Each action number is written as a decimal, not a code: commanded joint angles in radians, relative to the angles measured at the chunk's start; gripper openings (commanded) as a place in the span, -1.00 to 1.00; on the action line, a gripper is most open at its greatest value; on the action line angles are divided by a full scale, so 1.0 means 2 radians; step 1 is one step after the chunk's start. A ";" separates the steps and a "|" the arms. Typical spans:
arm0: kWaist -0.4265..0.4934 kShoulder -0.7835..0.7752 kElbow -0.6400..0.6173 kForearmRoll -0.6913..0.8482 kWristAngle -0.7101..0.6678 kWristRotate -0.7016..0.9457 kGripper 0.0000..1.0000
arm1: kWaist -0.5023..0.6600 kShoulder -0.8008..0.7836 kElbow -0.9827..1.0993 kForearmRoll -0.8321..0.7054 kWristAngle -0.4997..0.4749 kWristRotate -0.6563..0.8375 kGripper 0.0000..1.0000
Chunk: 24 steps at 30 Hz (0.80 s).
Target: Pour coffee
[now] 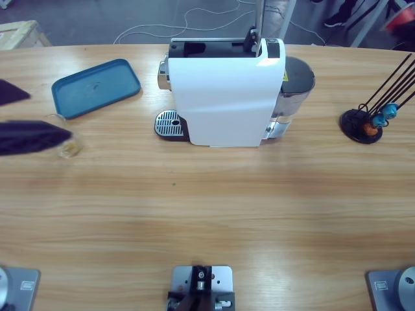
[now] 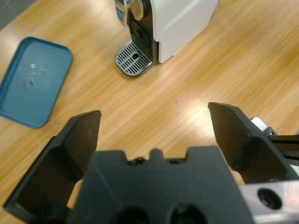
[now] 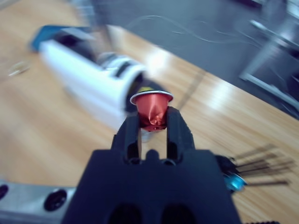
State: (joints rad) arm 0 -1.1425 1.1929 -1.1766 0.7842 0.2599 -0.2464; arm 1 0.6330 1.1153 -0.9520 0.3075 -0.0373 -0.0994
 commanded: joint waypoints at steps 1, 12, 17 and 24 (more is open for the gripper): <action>0.013 -0.043 0.001 0.078 -0.016 0.018 1.00 | 0.109 0.016 -0.046 0.052 0.056 -0.045 -1.00; 0.027 -0.072 0.002 0.107 -0.034 0.082 1.00 | 0.163 0.218 -0.260 0.115 0.111 -0.160 -1.00; 0.062 -0.092 0.005 0.106 -0.033 0.134 1.00 | 0.167 0.310 -0.387 0.170 0.091 -0.191 -1.00; 0.135 -0.108 0.011 0.095 -0.032 0.233 1.00 | 0.167 0.393 -0.468 0.197 0.025 -0.200 -1.00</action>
State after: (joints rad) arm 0 -0.9472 1.0262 -1.1813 0.9837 0.2043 0.1044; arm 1 0.9587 1.7256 -1.8039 0.6620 0.1077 -0.4799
